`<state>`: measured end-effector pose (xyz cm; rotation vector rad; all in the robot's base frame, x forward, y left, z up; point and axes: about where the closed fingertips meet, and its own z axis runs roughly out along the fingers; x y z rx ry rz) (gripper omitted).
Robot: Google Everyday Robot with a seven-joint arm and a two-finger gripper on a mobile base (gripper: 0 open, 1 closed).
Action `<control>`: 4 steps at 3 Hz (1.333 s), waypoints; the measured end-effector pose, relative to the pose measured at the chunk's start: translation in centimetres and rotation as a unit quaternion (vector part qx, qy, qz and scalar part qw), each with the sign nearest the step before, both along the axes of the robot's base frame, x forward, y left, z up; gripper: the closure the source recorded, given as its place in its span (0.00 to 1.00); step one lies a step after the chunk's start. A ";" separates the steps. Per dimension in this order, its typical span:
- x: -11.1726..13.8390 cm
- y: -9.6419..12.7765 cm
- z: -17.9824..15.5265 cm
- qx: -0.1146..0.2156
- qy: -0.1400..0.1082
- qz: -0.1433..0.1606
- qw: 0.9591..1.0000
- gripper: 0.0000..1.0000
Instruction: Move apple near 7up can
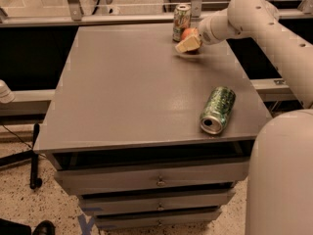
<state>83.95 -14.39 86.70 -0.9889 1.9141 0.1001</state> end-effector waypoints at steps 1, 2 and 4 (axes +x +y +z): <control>-1.0 -0.1 0.1 0.010 0.008 0.004 1.000 0.00; -3.2 -0.8 1.4 0.027 0.005 0.013 1.000 0.00; -11.8 -7.0 9.9 0.103 -0.072 0.062 0.990 0.00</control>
Offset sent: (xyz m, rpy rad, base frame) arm -0.0675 -0.0268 0.0383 0.1018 -0.0105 0.0420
